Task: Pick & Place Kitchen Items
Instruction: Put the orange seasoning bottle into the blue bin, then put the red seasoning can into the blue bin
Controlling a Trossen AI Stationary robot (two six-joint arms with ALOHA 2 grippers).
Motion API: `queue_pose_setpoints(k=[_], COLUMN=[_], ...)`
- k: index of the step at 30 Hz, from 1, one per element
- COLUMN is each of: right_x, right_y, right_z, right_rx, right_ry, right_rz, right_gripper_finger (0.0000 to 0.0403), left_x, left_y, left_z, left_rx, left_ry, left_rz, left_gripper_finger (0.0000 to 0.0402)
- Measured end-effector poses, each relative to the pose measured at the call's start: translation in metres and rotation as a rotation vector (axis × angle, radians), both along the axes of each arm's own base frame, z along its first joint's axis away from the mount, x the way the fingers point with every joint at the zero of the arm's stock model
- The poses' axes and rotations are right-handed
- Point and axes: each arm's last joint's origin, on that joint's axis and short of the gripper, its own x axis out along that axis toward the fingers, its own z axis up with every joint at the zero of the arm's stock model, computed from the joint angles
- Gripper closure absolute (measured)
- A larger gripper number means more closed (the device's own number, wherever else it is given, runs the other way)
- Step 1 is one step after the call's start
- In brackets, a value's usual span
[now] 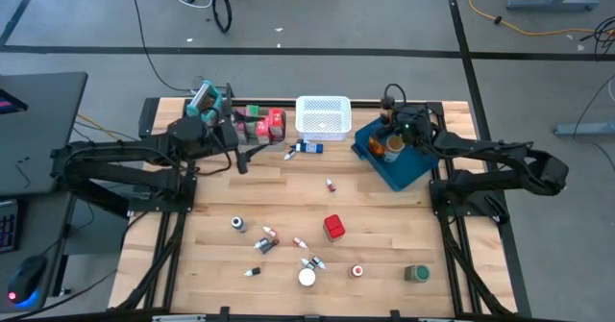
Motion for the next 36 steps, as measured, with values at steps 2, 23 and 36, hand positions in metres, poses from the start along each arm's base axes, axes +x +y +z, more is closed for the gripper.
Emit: queue_pose_setpoints(k=[2,23,36], right_x=[-0.003,0.005,0.010], right_y=[0.000,-0.011,-0.012], right_z=[-0.007,-0.033,-0.024], right_rx=[0.031,0.010,-0.077], right_ry=[0.004,-0.013,-0.049], right_rz=[0.003,-0.003,0.032], right_gripper_finger=[0.0188,0.0125,0.0115], left_x=[0.000,0.000,0.000], left_y=[-0.001,0.001,0.001], left_z=[0.000,0.002,0.002], left_rx=[0.018,0.010,0.012], left_ry=[0.006,-0.017,-0.016], left_rz=[-0.034,0.033,0.033], left_gripper_finger=[0.0085,0.0085,0.0085])
